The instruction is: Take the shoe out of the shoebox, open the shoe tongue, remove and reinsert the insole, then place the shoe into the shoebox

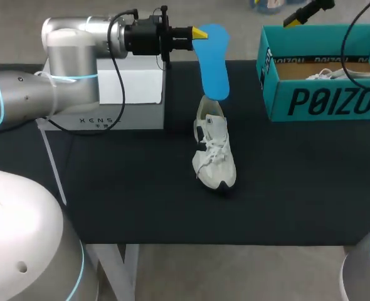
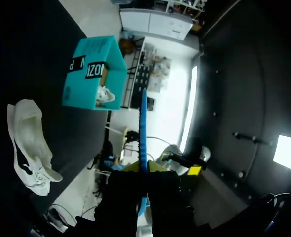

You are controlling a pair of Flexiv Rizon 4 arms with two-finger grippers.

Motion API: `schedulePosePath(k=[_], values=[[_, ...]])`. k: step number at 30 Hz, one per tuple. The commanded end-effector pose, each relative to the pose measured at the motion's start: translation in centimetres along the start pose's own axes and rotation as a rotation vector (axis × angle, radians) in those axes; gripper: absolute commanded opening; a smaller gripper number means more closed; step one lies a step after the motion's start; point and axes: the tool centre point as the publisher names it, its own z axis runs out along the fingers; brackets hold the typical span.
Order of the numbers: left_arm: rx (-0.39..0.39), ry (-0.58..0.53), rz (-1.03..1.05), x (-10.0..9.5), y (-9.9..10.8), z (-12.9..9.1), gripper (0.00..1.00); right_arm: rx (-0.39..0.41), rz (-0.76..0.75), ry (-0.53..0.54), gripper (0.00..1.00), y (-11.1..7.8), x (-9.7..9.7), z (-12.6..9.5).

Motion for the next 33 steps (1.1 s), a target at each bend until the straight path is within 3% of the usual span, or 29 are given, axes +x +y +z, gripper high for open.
schedulePosePath(k=[1, 11, 15, 20, 29, 33], values=[[-0.005, -0.005, -0.002, -0.2, -0.6, -0.1, 0.00, 0.033, 0.045, 0.331, 1.00, 0.4, -1.7, -0.4], [-0.011, -0.028, 0.043, 0.1, -0.6, 0.1, 0.00, 0.032, 0.021, 0.286, 1.00, 0.3, -1.8, 0.5], [0.033, -0.044, 0.348, 0.3, -0.4, -0.1, 0.00, 0.036, 0.029, 0.274, 1.00, 0.1, -2.1, 0.8], [0.033, -0.044, 0.348, 0.3, -0.4, -0.1, 0.00, 0.038, 0.045, 0.261, 1.00, 0.0, -2.5, 0.9], [0.033, -0.044, 0.348, 0.3, -0.4, -0.1, 0.00, 0.055, 0.091, 0.336, 1.00, -0.1, -2.4, 0.4], [0.224, -0.430, 1.015, 1.4, 0.9, 0.2, 0.00, 0.056, 0.096, 0.332, 1.00, -0.3, -2.5, 0.6]])
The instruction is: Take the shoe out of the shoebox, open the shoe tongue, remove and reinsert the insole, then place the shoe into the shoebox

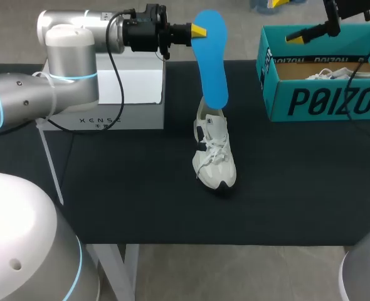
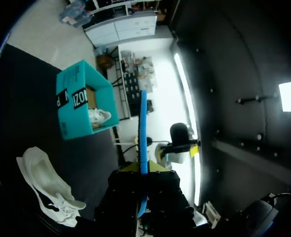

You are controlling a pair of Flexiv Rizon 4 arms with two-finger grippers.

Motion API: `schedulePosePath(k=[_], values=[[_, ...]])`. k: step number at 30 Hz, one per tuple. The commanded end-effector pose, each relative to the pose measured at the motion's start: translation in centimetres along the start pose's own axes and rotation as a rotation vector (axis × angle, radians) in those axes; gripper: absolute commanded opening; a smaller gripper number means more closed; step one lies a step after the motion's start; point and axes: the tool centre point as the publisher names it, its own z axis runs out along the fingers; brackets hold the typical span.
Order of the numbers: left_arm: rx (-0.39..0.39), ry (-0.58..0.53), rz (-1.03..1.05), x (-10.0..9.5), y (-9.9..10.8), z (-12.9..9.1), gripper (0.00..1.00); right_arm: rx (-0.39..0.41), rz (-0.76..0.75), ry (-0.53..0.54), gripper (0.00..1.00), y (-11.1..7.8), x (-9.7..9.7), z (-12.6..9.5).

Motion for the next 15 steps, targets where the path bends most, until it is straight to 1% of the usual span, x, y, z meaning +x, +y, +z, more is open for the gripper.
schedulePosePath(k=[1, 2, 3, 4, 15], values=[[0.170, -0.451, 0.804, 1.9, 1.2, 0.4, 0.00, -0.004, 0.006, -0.002, 1.00, -0.1, -0.2, 0.3], [0.229, -0.501, 1.002, 2.2, 1.6, 0.6, 0.00, -0.004, 0.009, -0.004, 1.00, -0.1, -0.3, 0.3], [0.232, -0.487, 1.142, 2.4, 2.1, 0.9, 0.00, -0.003, 0.011, -0.006, 1.00, -0.2, -0.3, 0.3], [0.282, -0.512, 1.331, 2.7, 2.7, 1.0, 0.00, -0.002, 0.013, -0.008, 1.00, -0.2, -0.4, 0.3], [0.282, -0.512, 1.331, 2.7, 2.7, 1.0, 0.00, 0.002, 0.044, -0.023, 1.00, -0.5, -1.0, 0.1]])
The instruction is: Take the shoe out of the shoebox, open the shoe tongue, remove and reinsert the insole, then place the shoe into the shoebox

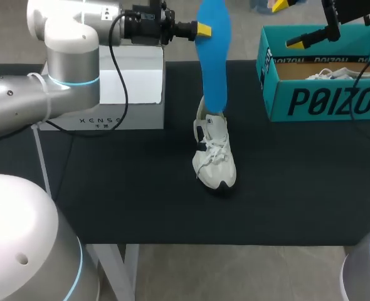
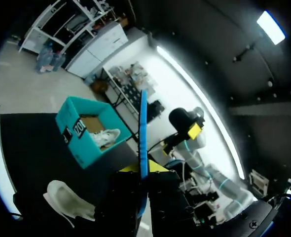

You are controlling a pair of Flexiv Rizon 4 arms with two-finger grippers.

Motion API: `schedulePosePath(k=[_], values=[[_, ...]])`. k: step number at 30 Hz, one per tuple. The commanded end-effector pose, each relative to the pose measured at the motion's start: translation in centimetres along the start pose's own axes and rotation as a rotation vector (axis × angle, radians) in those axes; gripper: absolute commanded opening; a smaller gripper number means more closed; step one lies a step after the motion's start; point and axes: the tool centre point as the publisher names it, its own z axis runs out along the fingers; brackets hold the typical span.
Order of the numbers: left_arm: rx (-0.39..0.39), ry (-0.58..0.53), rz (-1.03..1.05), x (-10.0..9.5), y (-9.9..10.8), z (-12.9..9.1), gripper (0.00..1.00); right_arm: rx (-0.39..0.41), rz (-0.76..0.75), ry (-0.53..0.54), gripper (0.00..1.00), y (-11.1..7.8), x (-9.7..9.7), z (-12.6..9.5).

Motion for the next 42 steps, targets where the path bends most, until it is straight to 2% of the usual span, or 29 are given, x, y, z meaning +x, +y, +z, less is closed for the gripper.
schedulePosePath(k=[1, 6, 9, 14, 21, 27, 31, 35, 38, 39, 40, 42], values=[[0.229, -0.356, 0.873, 0.7, 0.5, -0.1, 0.00, -0.002, 0.008, -0.004, 1.00, -0.2, -0.2, -0.1], [0.229, -0.356, 0.873, 0.7, 0.5, -0.1, 0.00, 0.001, 0.021, -0.009, 1.00, -0.3, -0.5, -0.3], [0.297, -0.330, 1.019, 0.4, -0.2, -0.2, 0.00, -0.001, 0.028, -0.011, 1.00, -0.4, -0.7, -0.4], [0.261, -0.232, 1.062, 0.7, 0.2, 0.1, 0.00, -0.005, 0.042, -0.010, 1.00, -0.4, -1.1, -0.6], [0.216, -0.165, 1.111, 0.2, -0.2, 0.6, 0.00, -0.007, 0.054, -0.005, 1.00, -0.5, -1.6, -0.5], [0.235, -0.154, 1.097, 0.1, -0.7, 0.5, 0.00, -0.005, 0.062, -0.004, 1.00, -0.7, -1.9, -0.5], [0.205, -0.139, 1.131, 0.5, -0.8, 0.6, 0.00, -0.009, 0.069, -0.001, 1.00, -0.7, -2.1, -0.7], [0.134, -0.108, 1.219, 1.4, -0.9, 0.6, 0.00, -0.011, 0.075, 0.000, 1.00, -0.7, -2.3, -0.6], [0.097, -0.009, 1.343, 2.6, -0.5, 0.7, 0.00, -0.010, 0.078, -0.002, 1.00, -0.7, -2.5, -0.5], [0.092, 0.004, 1.343, 2.8, -0.4, 0.7, 0.00, -0.010, 0.079, -0.003, 1.00, -0.7, -2.5, -0.5], [0.055, 0.006, 1.401, 3.0, -0.6, 0.7, 0.00, -0.009, 0.081, -0.004, 1.00, -0.7, -2.6, -0.4], [0.050, 0.023, 1.422, 3.2, -0.6, 0.7, 0.00, -0.007, 0.082, -0.003, 1.00, -0.8, -2.6, -0.4]])
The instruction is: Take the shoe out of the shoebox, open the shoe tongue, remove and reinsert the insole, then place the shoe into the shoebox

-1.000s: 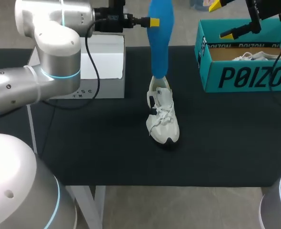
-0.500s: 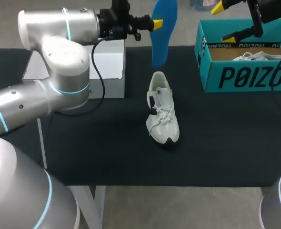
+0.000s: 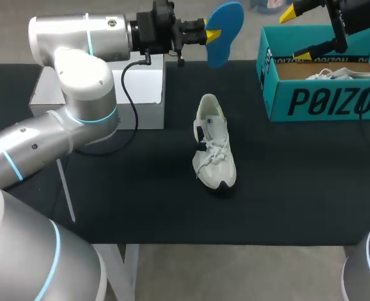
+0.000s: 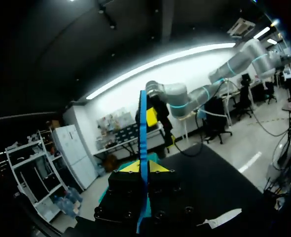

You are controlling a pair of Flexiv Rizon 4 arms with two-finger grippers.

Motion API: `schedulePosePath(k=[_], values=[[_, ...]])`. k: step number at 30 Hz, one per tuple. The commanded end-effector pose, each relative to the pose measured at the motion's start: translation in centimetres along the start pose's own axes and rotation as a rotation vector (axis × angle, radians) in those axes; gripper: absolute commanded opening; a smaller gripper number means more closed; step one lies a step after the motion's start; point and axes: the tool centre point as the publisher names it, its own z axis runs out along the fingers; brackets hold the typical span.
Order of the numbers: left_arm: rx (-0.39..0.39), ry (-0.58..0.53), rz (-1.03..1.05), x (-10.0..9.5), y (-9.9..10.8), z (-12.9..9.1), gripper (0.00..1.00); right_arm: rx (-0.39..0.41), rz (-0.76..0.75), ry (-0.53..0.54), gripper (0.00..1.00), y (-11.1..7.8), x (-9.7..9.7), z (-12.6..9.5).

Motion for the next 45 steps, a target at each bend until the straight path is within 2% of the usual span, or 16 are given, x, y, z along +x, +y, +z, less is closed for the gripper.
schedulePosePath(k=[1, 9, 13, 15, 16, 17, 20, 25, 30, 36, 45], values=[[-0.003, 0.098, 0.130, -0.8, -0.3, -0.5, 0.00, 0.000, 0.001, 0.001, 1.00, 0.0, -0.1, 0.1], [-0.003, 0.098, 0.130, -0.8, -0.3, -0.5, 0.00, -0.006, 0.015, 0.003, 1.00, -0.2, -0.2, 0.0], [-0.003, 0.098, 0.130, -0.8, -0.3, -0.5, 0.00, 0.009, 0.049, 0.054, 1.00, -0.5, 0.5, -0.3], [-0.028, 0.115, 0.275, -0.4, -0.3, -0.2, 0.00, 0.011, 0.077, 0.099, 1.00, -0.5, 0.9, -0.6], [-0.050, 0.141, 0.425, -0.2, -0.2, 0.1, 0.00, 0.011, 0.099, 0.138, 1.00, -0.6, 1.4, -0.8], [-0.017, 0.126, 0.455, -0.2, -0.5, 0.2, 0.00, 0.007, 0.113, 0.152, 1.00, -0.6, 1.7, -1.0], [-0.037, 0.137, 0.745, -0.1, -0.6, 0.5, 0.00, 0.005, 0.151, 0.197, 1.00, -0.7, 2.5, -1.3], [0.024, 0.101, 0.945, 0.1, -0.9, 0.6, 0.00, 0.017, 0.134, 0.216, 1.00, -1.3, 3.8, -1.4], [0.021, 0.111, 1.229, 0.6, -1.2, 0.7, 0.00, 0.038, 0.125, 0.266, 1.00, -1.5, 4.8, -1.1], [0.046, 0.081, 1.474, 0.9, -2.0, 1.0, 0.00, 0.032, 0.078, 0.361, 1.00, -1.5, 5.4, 0.1], [0.083, 0.061, 1.634, 0.7, -2.5, 1.3, 0.00, 0.050, 0.031, 0.352, 1.00, -1.4, 5.8, 2.5]])
